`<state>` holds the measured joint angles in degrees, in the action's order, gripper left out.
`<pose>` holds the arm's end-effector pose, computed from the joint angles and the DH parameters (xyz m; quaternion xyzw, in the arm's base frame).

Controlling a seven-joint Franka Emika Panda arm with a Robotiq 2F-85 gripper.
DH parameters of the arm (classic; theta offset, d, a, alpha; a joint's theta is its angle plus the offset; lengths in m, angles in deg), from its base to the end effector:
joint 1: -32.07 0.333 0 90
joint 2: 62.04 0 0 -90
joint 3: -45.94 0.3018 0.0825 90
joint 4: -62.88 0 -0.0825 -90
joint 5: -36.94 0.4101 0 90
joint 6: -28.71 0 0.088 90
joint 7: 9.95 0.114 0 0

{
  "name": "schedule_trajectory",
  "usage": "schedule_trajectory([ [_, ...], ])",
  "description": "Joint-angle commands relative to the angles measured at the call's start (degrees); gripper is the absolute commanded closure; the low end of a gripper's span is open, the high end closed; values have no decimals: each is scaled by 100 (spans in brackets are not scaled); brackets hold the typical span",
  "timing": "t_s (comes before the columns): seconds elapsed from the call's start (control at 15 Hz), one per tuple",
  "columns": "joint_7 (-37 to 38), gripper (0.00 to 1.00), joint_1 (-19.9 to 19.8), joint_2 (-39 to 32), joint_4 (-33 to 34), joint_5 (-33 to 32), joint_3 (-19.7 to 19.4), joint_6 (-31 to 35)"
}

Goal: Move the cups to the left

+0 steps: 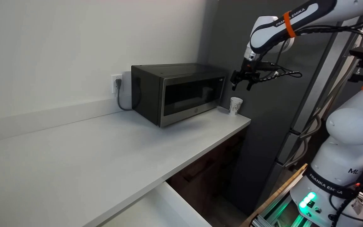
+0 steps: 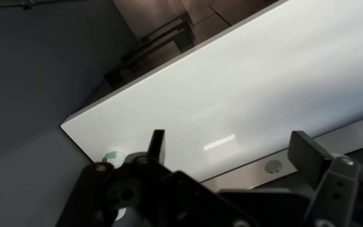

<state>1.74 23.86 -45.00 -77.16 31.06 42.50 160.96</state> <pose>0.4741 -0.1002 0.3930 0.9816 -0.1701 0.0806 0.0317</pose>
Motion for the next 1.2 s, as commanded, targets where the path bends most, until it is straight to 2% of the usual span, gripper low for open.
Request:
schedule_trajectory([
  [0.0, 501, 0, -163, -1154, 899, 281, -174, -172],
  [0.4, 1018, 0, -435, -2265, 1490, 819, -742, -114],
  [0.47, 804, 0, -334, -1925, 1181, 574, -699, -15],
  [0.87, 763, 0, -301, -2000, 1262, 592, -729, -15],
  [1.13, 1901, 0, -315, -2525, 1937, 876, -797, -356],
])
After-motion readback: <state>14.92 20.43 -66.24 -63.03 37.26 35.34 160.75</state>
